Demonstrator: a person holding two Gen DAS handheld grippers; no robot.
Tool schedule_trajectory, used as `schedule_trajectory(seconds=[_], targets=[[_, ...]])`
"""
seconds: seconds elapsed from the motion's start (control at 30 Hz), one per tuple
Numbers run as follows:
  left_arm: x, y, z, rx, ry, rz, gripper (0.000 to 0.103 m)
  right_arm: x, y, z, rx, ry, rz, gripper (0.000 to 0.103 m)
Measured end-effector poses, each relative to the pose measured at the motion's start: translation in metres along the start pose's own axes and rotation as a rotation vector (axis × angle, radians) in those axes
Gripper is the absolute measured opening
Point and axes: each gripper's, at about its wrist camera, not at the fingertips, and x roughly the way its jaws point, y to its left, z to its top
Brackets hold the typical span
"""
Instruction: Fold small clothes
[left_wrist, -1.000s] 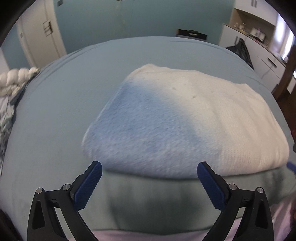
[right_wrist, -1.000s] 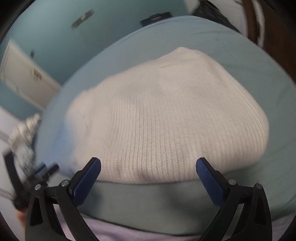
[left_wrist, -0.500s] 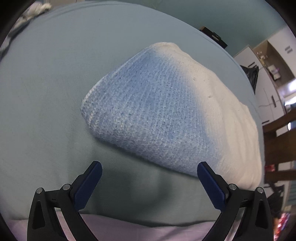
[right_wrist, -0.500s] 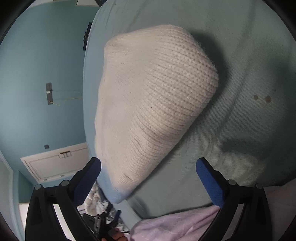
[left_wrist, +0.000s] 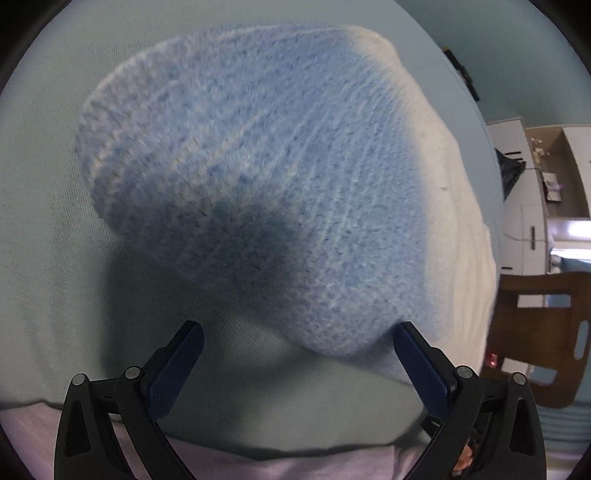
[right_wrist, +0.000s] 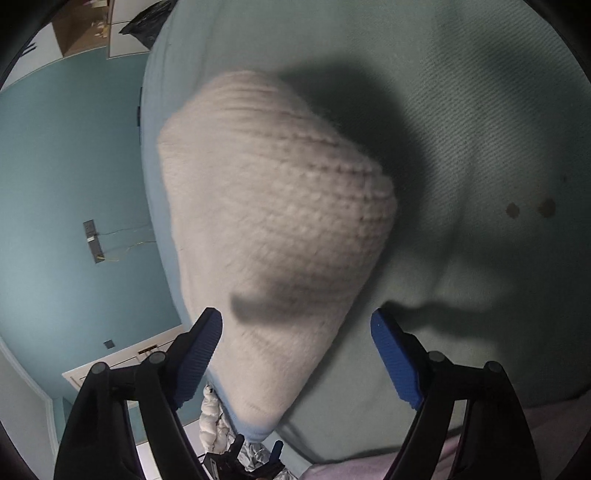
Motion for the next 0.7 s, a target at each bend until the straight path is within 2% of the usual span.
schedule_trajectory(seconds=[0.2, 0.27, 0.33, 0.43, 0.47, 0.5, 0.57, 0.7], targets=[[0.004, -0.022, -0.002, 0.088, -0.096, 0.090, 0.103, 0.006, 0.015, 0.016, -0.064, -0.047, 0.015, 0.080], [0.002, -0.027, -0.003, 0.114, -0.106, 0.094, 0.098, 0.009, 0.020, 0.018, -0.093, -0.054, 0.000, 0.080], [0.001, -0.027, -0.002, 0.093, -0.085, 0.069, 0.096, 0.012, 0.024, 0.017, -0.115, -0.056, -0.013, 0.080], [-0.010, -0.013, -0.001, 0.010, -0.040, -0.015, 0.094, 0.014, 0.027, 0.018, -0.133, -0.056, -0.032, 0.076], [-0.013, -0.010, -0.002, -0.007, -0.044, -0.049, 0.095, 0.014, 0.027, 0.019, -0.126, -0.058, -0.028, 0.076], [-0.019, -0.007, -0.002, -0.033, -0.069, -0.116, 0.097, 0.014, 0.026, 0.020, -0.122, -0.059, -0.026, 0.076], [-0.023, -0.006, -0.001, -0.061, -0.091, -0.142, 0.103, 0.013, 0.024, 0.023, -0.128, -0.059, -0.033, 0.076], [0.006, -0.008, 0.003, -0.051, -0.023, -0.036, 0.103, 0.015, 0.026, 0.021, -0.169, -0.069, -0.071, 0.077]])
